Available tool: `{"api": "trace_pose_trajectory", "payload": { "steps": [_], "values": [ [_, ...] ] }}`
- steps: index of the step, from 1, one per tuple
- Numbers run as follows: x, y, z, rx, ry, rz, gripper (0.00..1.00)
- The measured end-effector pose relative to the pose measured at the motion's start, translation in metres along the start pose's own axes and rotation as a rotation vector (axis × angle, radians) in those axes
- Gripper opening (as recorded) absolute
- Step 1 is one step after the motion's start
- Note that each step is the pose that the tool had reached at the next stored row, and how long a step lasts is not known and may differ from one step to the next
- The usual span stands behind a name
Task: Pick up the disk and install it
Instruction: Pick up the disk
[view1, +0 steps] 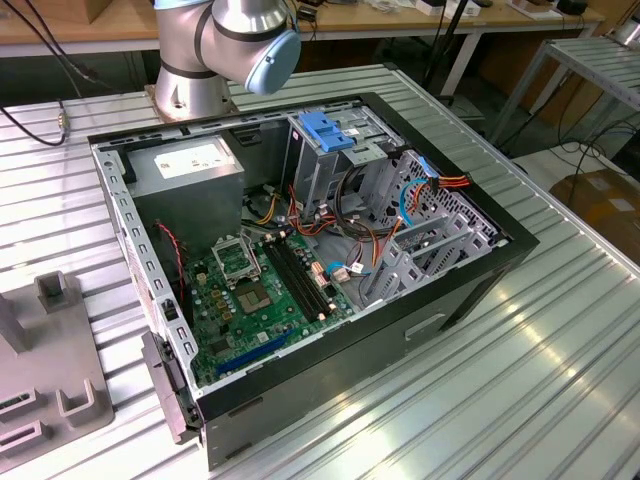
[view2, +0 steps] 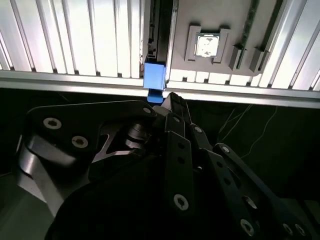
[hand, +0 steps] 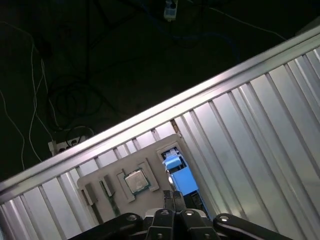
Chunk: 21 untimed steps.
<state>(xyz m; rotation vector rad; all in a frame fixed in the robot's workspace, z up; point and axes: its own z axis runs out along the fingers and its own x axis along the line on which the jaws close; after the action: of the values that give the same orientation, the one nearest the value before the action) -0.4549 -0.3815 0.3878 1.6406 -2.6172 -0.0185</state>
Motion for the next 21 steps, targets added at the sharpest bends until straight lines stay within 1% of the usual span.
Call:
{"api": "trace_pose_trajectory", "payload": {
  "steps": [3,5,7,14,17,18,19,20,21],
  "values": [
    [0.0,0.0,0.0,0.0011,0.0012,-0.031,0.1],
    [0.0,0.0,0.0,0.0025,0.0026,-0.067,0.1],
    [0.0,0.0,0.0,0.0036,0.0036,-0.094,0.1],
    [-0.0001,-0.0002,0.0,0.0066,0.0065,-0.17,0.1],
    [-0.0002,-0.0004,0.0007,0.0101,0.0076,-0.216,0.1],
    [-0.0003,-0.0004,0.0016,0.0146,0.0065,-0.226,0.1],
    [-0.0003,-0.0005,0.0022,0.0212,0.0045,-0.228,0.1],
    [-0.0004,-0.0005,0.0033,0.0292,0.0019,-0.233,0.11],
    [-0.0005,-0.0006,0.0039,0.0328,0.0007,-0.236,0.11]
  ]
}}
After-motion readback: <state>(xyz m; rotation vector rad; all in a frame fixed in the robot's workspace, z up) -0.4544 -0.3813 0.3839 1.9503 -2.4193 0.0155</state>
